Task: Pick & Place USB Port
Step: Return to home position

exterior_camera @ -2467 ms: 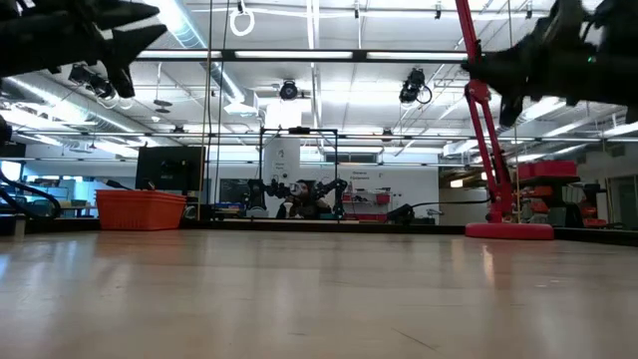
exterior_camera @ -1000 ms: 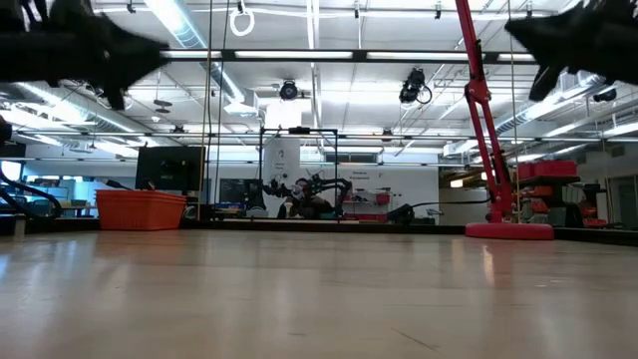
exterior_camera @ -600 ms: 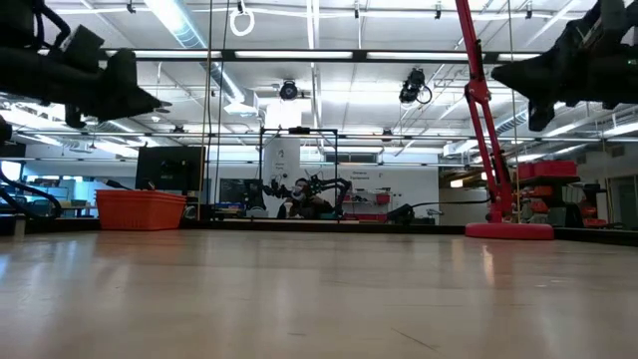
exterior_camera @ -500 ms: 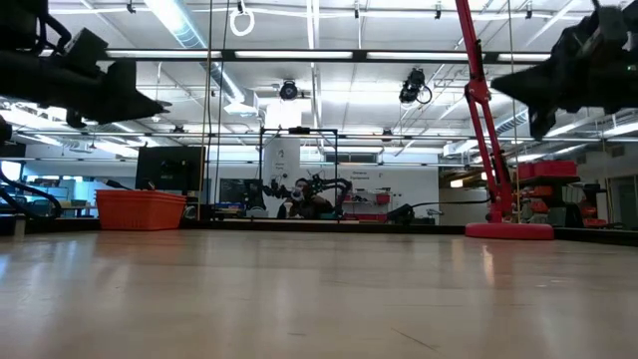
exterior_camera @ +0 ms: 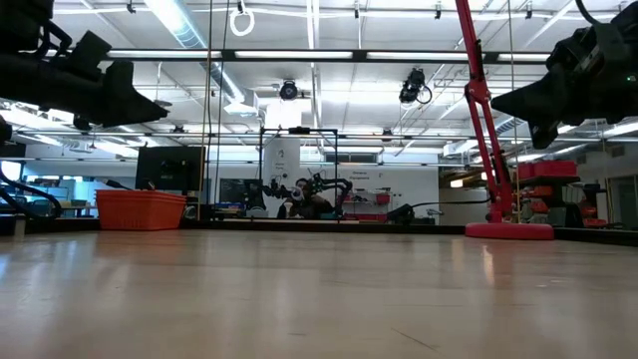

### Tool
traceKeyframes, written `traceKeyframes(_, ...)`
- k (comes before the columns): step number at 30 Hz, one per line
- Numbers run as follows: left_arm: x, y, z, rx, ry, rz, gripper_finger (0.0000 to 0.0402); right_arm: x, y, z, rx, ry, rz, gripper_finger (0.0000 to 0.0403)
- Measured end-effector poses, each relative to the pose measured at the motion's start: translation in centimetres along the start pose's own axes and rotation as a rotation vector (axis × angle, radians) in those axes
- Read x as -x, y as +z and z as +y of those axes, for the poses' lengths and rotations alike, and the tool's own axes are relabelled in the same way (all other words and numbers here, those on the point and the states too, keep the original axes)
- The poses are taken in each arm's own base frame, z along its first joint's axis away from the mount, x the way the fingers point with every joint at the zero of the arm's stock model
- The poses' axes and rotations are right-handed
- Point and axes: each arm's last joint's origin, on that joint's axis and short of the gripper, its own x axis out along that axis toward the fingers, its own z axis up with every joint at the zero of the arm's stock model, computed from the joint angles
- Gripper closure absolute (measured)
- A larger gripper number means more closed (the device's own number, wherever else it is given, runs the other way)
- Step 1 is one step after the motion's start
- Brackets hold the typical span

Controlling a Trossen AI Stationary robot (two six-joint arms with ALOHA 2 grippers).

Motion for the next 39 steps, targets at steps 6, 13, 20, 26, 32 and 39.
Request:
traceKeyframes(6, 0.00, 0.07, -0.02, 0.056, -0.006, -0.004, 0.0284, 0.00, 0.00, 0.00, 0.000, 0.000, 0.000, 0.0387)
traceKeyframes(13, 0.00, 0.06, -0.02, 0.067, -0.007, -0.004, 0.0284, 0.00, 0.00, 0.00, 0.000, 0.000, 0.000, 0.0387)
traceKeyframes(20, 0.00, 0.06, -0.02, 0.068, -0.007, -0.005, 0.0284, 0.00, 0.00, 0.00, 0.000, 0.000, 0.000, 0.0387)
traceKeyframes(26, 0.00, 0.06, -0.02, 0.068, -0.007, -0.005, 0.0284, 0.00, 0.00, 0.00, 0.000, 0.000, 0.000, 0.0387)
traceKeyframes(32, 0.00, 0.05, -0.02, 0.068, -0.007, -0.005, 0.0284, 0.00, 0.00, 0.00, 0.000, 0.000, 0.000, 0.0387)
traceKeyframes(39, 0.00, 0.06, -0.02, 0.068, -0.007, -0.005, 0.0284, 0.00, 0.00, 0.00, 0.000, 0.000, 0.000, 0.0387)
